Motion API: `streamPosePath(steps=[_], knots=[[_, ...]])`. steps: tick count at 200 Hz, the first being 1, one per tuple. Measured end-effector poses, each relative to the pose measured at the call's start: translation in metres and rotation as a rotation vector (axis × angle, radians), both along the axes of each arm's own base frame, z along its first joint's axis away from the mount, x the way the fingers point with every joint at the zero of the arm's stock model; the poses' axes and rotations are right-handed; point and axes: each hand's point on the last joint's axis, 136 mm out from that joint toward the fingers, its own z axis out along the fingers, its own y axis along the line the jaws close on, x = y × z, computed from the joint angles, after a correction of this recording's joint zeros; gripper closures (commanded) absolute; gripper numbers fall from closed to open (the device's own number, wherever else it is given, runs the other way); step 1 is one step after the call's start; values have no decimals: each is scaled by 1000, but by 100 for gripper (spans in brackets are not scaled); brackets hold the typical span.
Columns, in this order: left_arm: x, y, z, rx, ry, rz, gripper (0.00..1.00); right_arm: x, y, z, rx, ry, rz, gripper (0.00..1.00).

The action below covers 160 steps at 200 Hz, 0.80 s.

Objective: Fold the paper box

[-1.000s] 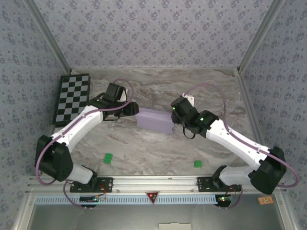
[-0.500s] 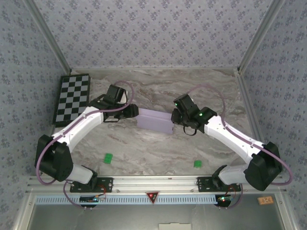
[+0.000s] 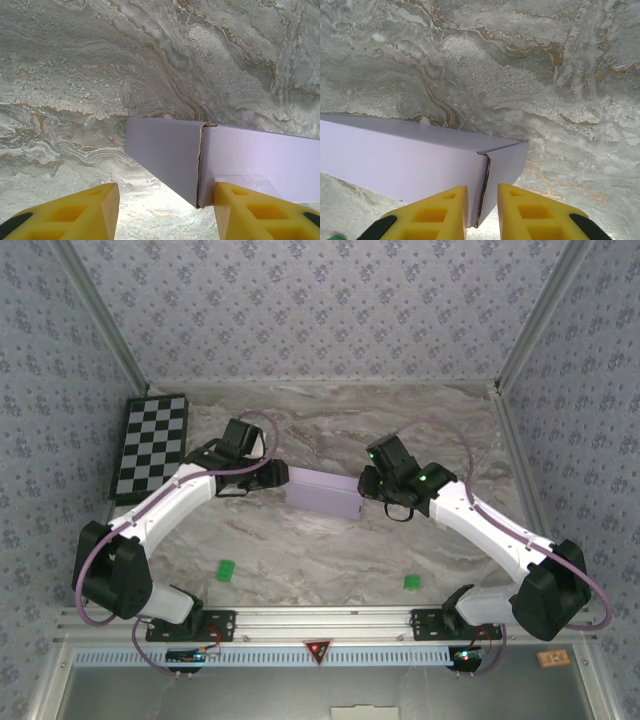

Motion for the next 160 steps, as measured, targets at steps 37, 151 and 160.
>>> streamPosePath(steps=[37, 151, 160], knots=[[0, 0, 0, -1, -2, 0, 49, -2, 4, -13, 94, 1, -4, 86], [18, 1, 33, -9, -42, -12, 53, 3, 4, -10, 152, -7, -16, 87], [18, 0, 29, -7, -29, -18, 53, 3, 4, -10, 152, -6, -17, 87]])
